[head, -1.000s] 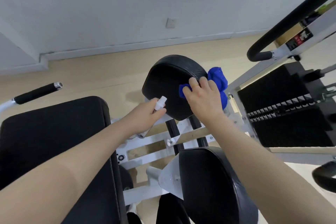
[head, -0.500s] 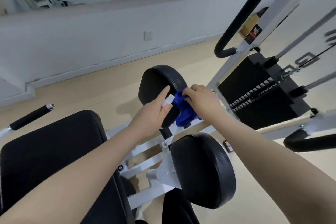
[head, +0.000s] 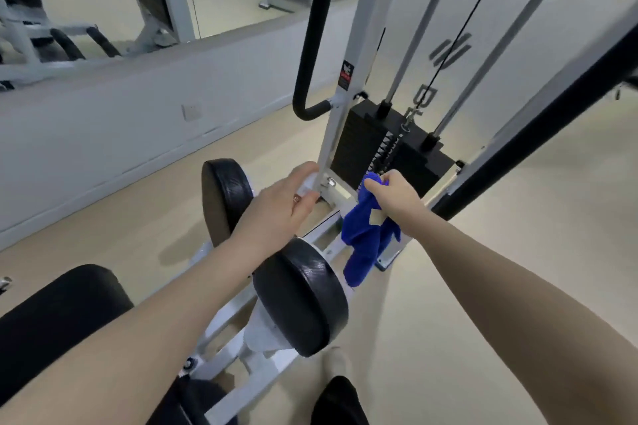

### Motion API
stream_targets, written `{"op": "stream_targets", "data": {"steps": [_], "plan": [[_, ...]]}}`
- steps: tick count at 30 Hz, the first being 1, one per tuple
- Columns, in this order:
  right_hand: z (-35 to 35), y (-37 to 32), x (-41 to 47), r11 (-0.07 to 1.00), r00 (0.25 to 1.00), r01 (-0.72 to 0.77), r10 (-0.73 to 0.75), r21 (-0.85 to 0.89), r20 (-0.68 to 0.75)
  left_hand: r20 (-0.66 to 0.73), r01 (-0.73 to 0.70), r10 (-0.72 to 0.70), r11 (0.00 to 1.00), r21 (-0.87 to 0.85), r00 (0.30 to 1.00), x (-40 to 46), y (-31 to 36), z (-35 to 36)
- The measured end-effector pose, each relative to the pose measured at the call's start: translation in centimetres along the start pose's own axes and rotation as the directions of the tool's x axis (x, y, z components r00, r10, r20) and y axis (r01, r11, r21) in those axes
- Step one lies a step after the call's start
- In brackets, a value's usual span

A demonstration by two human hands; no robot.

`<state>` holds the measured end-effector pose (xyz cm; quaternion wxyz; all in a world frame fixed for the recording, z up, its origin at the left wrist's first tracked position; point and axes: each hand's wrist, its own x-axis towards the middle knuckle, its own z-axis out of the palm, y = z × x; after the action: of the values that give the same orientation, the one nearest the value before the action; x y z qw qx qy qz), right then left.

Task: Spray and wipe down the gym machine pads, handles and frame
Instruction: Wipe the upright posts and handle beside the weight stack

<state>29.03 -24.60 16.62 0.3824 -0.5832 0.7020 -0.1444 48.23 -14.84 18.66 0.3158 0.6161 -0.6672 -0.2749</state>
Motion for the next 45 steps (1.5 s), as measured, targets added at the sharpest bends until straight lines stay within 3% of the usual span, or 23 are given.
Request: {"op": "stream_targets", "data": {"steps": [5, 8, 10, 14, 16, 25, 31, 37, 42, 45], "plan": [[-7.4, 1.8, -1.0, 0.961, 0.972, 0.236, -0.232, -0.148, 0.04, -0.047, -0.147, 0.15, 0.987, 0.063, 0.988, 4.9, 7.0, 3.8], [-14.1, 3.0, -1.3, 0.91, 0.921, 0.375, -0.387, -0.18, -0.039, -0.087, -0.277, 0.285, 0.956, 0.093, 0.955, 8.9, 12.9, 6.7], [-18.7, 2.9, -1.6, 0.866, 0.846, 0.479, -0.499, -0.145, -0.187, -0.131, -0.33, 0.34, 0.939, 0.096, 0.931, 11.4, 17.0, 8.2], [-28.0, 1.9, -1.4, 0.729, 0.608, 0.661, -0.658, -0.175, -0.445, -0.205, -0.417, 0.425, 0.905, 0.082, 0.882, 15.6, 24.6, 10.3], [-31.9, 1.9, -0.3, 0.715, 0.573, 0.681, -0.654, -0.158, -0.493, -0.243, -0.437, 0.447, 0.894, 0.096, 0.861, 17.6, 27.1, 11.0], [-38.9, 5.4, 4.8, 0.74, 0.638, 0.671, -0.548, 0.041, -0.541, -0.302, -0.404, 0.435, 0.9, 0.162, 0.848, 20.3, 31.8, 13.3], [-39.5, 6.1, 5.4, 0.74, 0.661, 0.673, -0.596, 0.009, -0.456, -0.369, -0.322, 0.401, 0.911, 0.257, 0.839, 22.7, 33.8, 12.0], [-39.2, 8.1, 5.5, 0.762, 0.693, 0.648, -0.582, 0.013, -0.424, -0.366, -0.266, 0.364, 0.919, 0.29, 0.856, 21.2, 31.1, 14.6], [-37.1, 11.1, 5.6, 0.838, 0.78, 0.544, -0.521, -0.035, -0.347, -0.274, -0.133, 0.204, 0.958, 0.255, 0.94, 18.8, 27.2, 18.2], [-35.3, 11.6, 5.1, 0.835, 0.764, 0.551, -0.504, 0.0, -0.402, -0.246, -0.056, 0.089, 0.989, 0.138, 0.965, 17.8, 26.2, 19.8]]}}
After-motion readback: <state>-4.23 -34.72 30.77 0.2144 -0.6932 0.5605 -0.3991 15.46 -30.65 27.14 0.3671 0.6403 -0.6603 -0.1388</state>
